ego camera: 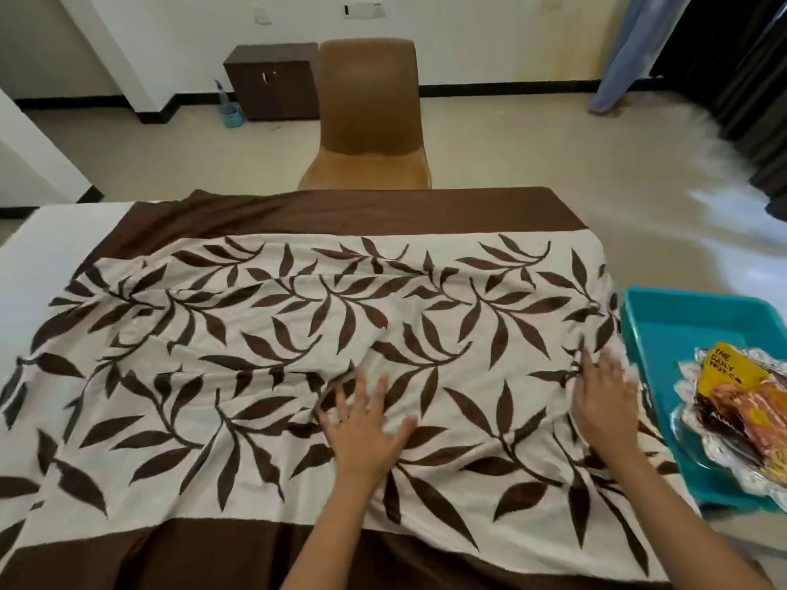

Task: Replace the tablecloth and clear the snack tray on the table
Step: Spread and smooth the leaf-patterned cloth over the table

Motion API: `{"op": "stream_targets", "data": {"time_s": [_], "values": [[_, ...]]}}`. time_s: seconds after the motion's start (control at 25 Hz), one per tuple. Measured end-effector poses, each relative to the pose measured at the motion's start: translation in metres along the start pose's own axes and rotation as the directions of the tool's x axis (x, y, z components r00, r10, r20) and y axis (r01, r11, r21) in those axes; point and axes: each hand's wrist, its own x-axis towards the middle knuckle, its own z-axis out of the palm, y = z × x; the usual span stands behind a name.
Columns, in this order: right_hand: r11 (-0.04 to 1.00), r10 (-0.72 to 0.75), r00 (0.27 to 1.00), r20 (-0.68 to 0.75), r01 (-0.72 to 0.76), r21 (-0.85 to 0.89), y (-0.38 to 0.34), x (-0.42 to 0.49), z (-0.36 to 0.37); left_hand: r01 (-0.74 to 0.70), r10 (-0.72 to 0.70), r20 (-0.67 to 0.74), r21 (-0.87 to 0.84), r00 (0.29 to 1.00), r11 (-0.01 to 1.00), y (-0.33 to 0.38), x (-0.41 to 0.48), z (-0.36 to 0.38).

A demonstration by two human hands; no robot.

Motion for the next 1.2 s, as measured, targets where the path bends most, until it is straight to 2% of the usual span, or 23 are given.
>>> {"op": "stream_targets", "data": {"time_s": [0.04,0.12,0.16,0.24,0.28,0.4,0.48,0.52,0.56,0.64,0.72,0.76,0.84,0.92,1.0,1.12,1.2], "values": [[0.999,-0.052,0.999,-0.007,0.052,-0.002,-0.011,0.000,0.005,0.015,-0.017,-0.032,-0.070,0.999,0.997,-0.016,-0.004,-0.009],[0.993,-0.122,0.992,-0.015,0.122,-0.006,-0.022,0.000,0.010,0.008,-0.051,-0.187,-0.220,0.981,0.975,-0.051,-0.016,-0.034],[0.991,-0.133,0.991,-0.025,0.132,-0.012,-0.020,0.003,0.007,0.025,-0.092,-0.276,-0.240,0.957,0.971,-0.074,-0.022,-0.045],[0.998,-0.063,0.997,-0.046,0.063,0.014,-0.003,0.005,0.004,0.185,-0.242,-0.375,-0.183,0.895,0.966,-0.135,-0.035,-0.058],[0.999,-0.020,0.999,-0.048,0.021,0.028,0.012,0.006,0.005,0.303,-0.341,-0.357,-0.161,0.869,0.939,-0.167,-0.043,-0.062],[0.998,0.055,0.997,-0.060,-0.052,0.047,0.060,0.005,0.000,0.582,-0.596,-0.135,-0.132,0.791,0.802,-0.241,-0.070,-0.057],[0.983,0.170,0.980,-0.102,-0.160,0.094,0.050,0.001,-0.011,0.602,-0.609,-0.095,-0.097,0.787,0.793,-0.260,-0.079,-0.050],[0.986,0.149,0.976,-0.161,-0.134,0.098,0.022,-0.008,-0.014,0.585,-0.591,-0.094,-0.084,0.801,0.807,-0.262,-0.078,-0.048],[0.996,0.040,0.978,-0.204,-0.022,0.091,-0.015,-0.019,-0.012,0.577,-0.582,-0.087,-0.080,0.809,0.813,-0.261,-0.076,-0.048],[0.937,-0.293,0.948,-0.127,0.311,0.157,-0.105,-0.058,0.008,0.585,-0.591,-0.079,-0.088,0.803,0.806,-0.256,-0.069,-0.047],[0.817,-0.558,0.828,0.047,0.540,0.202,-0.188,-0.102,0.041,0.591,-0.598,-0.074,-0.094,0.798,0.801,-0.253,-0.064,-0.046],[0.778,-0.624,0.774,0.105,0.605,0.167,-0.215,-0.118,0.058,0.587,-0.594,-0.074,-0.094,0.801,0.804,-0.255,-0.065,-0.046],[0.747,-0.660,0.735,0.159,0.665,0.025,-0.236,-0.131,0.081,0.598,-0.606,-0.084,-0.101,0.791,0.795,-0.270,-0.076,-0.047],[0.729,-0.674,0.723,0.149,0.684,-0.019,-0.231,-0.124,0.086,0.612,-0.624,-0.101,-0.130,0.775,0.780,-0.294,-0.093,-0.048],[0.721,-0.683,0.716,0.143,0.692,-0.020,-0.224,-0.118,0.085,0.573,-0.588,-0.096,-0.144,0.803,0.807,-0.313,-0.107,-0.049],[0.761,-0.644,0.751,0.146,0.648,0.026,-0.248,-0.135,0.086,0.539,-0.552,-0.107,-0.125,0.827,0.833,-0.301,-0.120,-0.037],[0.714,-0.699,0.695,0.170,0.693,0.101,-0.275,-0.169,0.093,0.540,-0.557,-0.160,-0.143,0.815,0.830,-0.282,-0.130,-0.025]]}}
